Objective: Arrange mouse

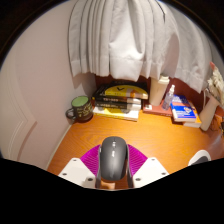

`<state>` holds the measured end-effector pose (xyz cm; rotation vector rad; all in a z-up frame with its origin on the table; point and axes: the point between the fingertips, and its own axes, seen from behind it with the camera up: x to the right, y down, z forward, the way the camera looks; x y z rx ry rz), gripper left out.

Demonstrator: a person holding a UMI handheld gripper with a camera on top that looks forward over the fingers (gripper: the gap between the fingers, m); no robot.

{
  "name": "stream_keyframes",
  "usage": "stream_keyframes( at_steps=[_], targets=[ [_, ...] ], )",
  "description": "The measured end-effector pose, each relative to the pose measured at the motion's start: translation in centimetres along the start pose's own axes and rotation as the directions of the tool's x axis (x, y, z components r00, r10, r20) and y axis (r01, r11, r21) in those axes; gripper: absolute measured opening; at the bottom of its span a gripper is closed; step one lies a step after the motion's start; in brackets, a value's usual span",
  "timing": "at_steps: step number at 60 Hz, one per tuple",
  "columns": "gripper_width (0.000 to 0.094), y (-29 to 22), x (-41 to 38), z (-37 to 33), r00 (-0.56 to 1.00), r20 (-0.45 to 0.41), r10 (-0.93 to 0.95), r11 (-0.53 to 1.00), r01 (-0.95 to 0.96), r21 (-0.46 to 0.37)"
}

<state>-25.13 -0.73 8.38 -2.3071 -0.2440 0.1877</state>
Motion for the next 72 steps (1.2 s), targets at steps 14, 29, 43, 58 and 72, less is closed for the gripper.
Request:
stream_keyframes(
  at_steps=[14, 29, 43, 58, 72],
  targets=[
    [0.0375, -14.0, 15.9, -14.8, 0.993, -0.118, -0.025, 0.954, 0.059, 0.293],
    [0.0368, -8.7, 35.6, -17.9, 0.967, -0.233, 0.102, 0.958, -0.033, 0.284],
    [0.0369, 7.2, 43.2, -10.7, 0.952, -0.278, 0.127, 0.991, -0.13, 0.008],
    [0.0368, 15.7, 43.0, -7.0, 0.962, -0.25, 0.11, 0.982, -0.144, -0.12],
    [0.0479, 16.0, 43.2, -6.8, 0.958, -0.25, 0.138, 0.985, -0.159, -0.067]
  ],
)
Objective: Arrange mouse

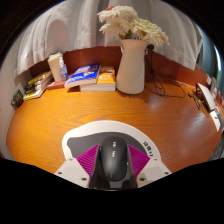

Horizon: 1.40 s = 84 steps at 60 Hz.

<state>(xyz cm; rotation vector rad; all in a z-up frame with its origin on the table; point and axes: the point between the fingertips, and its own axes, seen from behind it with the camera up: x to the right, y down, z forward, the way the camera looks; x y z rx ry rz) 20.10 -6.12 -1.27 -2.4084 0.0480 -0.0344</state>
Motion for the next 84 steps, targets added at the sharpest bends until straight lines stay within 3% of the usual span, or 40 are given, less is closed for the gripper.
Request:
stream_keyframes(
  at_steps=[4, 10, 14, 37, 63, 84],
  targets=[
    [0.0522, 0.1, 0.2, 0.0, 1.0, -0.011, 0.013, 1.0, -0.014, -0.004],
    [0.0733, -0.1, 1.4, -0.3, 0.997, -0.071, -0.016, 1.0, 0.015, -0.016],
    [0.0804, 0.0, 0.9, -0.8, 0.997, -0.068, -0.036, 0.999, 0.034, -0.031],
    [0.0818, -2.4, -10.1, -12.4, 0.999, 0.034, 0.0, 0.997, -0.002, 0.072],
    [0.0818, -7.7, -21.4, -29.3, 0.994, 0.109, -0.004, 0.956, -0.028, 0.291],
    [0.0818, -7.2, -24.7, -33.3, 0.991, 0.124, -0.056, 0.95, 0.014, 0.312]
  ],
)
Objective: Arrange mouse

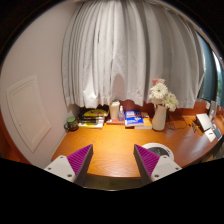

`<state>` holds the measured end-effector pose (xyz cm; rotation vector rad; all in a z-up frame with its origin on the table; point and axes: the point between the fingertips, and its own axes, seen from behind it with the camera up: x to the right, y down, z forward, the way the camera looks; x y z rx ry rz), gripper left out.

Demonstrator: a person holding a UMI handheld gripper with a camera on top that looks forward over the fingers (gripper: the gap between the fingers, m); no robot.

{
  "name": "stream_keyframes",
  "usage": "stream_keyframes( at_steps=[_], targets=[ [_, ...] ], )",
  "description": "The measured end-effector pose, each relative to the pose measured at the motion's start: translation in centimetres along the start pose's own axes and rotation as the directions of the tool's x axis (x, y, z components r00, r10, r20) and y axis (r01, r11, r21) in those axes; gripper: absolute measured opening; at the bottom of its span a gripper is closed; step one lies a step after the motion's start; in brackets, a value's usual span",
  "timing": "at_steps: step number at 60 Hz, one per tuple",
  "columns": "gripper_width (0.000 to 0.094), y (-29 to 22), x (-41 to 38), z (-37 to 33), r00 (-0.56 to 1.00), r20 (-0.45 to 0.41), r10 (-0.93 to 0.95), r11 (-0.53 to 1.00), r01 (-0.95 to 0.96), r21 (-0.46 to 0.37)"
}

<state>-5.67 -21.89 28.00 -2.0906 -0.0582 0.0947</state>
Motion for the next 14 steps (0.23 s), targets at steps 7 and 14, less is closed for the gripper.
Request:
stream_keyframes(
  at_steps=[7, 14],
  targets=[
    [0.0818, 0.35, -0.26, -0.35, 1.0, -0.005, -0.002, 1.0, 0.002, -0.002],
    [0.0818, 0.79, -0.01, -0.43, 1.0, -0.016, -0.008, 1.0, 0.008, -0.012]
  ],
)
